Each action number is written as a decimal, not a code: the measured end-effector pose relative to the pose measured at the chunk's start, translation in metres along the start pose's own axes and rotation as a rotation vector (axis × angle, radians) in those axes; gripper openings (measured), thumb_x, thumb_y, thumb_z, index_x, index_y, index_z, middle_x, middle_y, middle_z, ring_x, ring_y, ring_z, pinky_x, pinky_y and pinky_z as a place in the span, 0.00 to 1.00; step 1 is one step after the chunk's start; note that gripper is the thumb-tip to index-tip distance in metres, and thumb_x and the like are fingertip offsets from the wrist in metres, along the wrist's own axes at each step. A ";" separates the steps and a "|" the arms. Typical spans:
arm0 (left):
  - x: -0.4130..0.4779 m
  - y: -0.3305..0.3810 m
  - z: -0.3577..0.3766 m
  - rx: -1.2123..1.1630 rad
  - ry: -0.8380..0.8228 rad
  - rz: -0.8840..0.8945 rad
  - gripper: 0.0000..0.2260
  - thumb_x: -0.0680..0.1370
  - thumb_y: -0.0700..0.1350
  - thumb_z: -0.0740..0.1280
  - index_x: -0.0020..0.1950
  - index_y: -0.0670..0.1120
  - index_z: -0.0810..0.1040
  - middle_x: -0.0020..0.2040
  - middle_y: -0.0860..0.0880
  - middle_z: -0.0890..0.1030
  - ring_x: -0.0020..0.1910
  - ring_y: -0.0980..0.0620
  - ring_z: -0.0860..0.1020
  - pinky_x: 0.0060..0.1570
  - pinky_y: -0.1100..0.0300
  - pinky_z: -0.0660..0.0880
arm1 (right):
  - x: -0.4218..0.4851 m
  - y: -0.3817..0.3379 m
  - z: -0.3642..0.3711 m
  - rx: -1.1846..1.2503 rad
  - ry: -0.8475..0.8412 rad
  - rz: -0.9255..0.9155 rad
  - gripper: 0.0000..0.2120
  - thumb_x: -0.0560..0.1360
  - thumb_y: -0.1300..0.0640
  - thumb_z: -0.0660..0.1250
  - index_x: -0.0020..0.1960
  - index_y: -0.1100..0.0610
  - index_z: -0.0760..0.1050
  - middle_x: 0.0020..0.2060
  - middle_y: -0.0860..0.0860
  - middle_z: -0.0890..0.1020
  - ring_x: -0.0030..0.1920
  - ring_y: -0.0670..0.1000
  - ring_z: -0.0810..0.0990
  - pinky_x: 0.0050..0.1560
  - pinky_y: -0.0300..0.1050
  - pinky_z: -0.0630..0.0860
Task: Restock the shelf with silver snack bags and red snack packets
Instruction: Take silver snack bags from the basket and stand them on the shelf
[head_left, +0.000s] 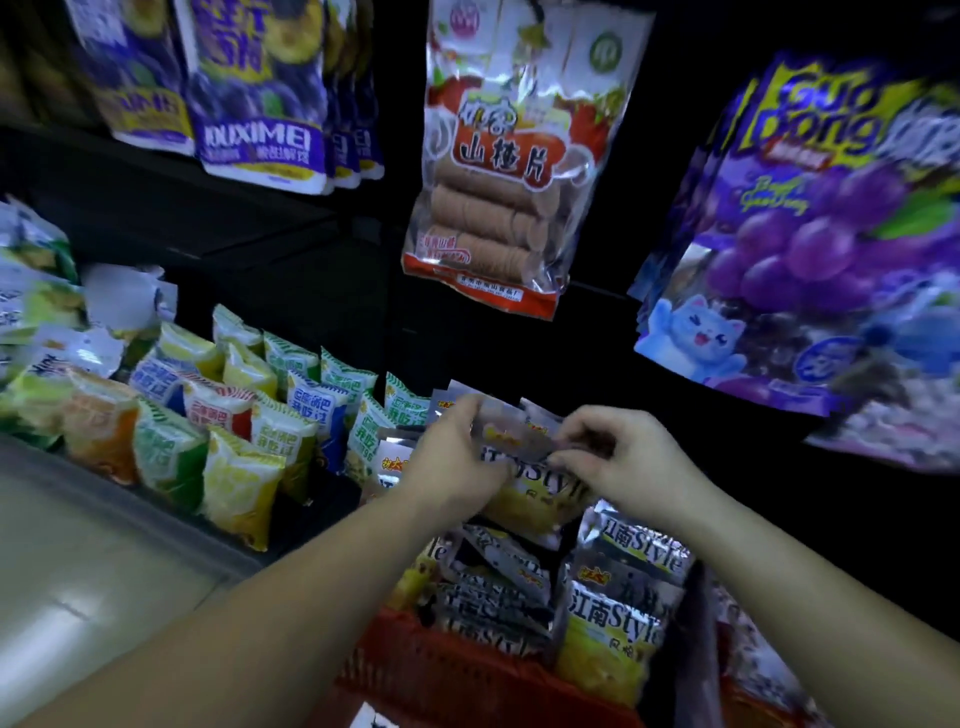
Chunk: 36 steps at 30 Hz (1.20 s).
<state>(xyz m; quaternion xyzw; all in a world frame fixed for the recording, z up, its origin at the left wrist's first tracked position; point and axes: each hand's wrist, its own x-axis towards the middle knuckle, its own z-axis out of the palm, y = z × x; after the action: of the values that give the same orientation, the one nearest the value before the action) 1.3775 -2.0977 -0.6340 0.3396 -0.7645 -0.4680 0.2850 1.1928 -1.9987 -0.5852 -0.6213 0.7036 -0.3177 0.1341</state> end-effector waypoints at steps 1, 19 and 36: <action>-0.010 0.013 -0.006 -0.039 -0.020 0.004 0.16 0.77 0.42 0.75 0.57 0.58 0.74 0.42 0.58 0.77 0.39 0.55 0.78 0.38 0.65 0.77 | -0.011 -0.013 -0.005 0.104 0.040 0.038 0.08 0.74 0.59 0.77 0.42 0.49 0.81 0.37 0.47 0.84 0.38 0.44 0.82 0.41 0.44 0.80; -0.145 0.093 -0.032 -0.226 0.101 -0.025 0.16 0.77 0.46 0.75 0.59 0.65 0.79 0.58 0.68 0.79 0.61 0.64 0.77 0.62 0.54 0.78 | -0.125 -0.115 0.042 0.869 0.424 0.425 0.15 0.71 0.64 0.79 0.50 0.47 0.82 0.53 0.45 0.84 0.58 0.48 0.81 0.52 0.47 0.81; -0.129 0.061 -0.043 -0.252 0.191 -0.135 0.30 0.79 0.43 0.73 0.71 0.71 0.69 0.65 0.54 0.79 0.56 0.51 0.83 0.50 0.53 0.84 | -0.109 -0.098 0.031 0.586 0.300 0.198 0.33 0.77 0.62 0.74 0.71 0.33 0.70 0.65 0.31 0.75 0.65 0.27 0.71 0.57 0.29 0.77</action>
<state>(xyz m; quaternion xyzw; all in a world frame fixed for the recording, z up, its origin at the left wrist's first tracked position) 1.4728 -1.9983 -0.5766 0.3947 -0.6448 -0.5436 0.3646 1.3091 -1.9050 -0.5716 -0.4314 0.6513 -0.5796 0.2320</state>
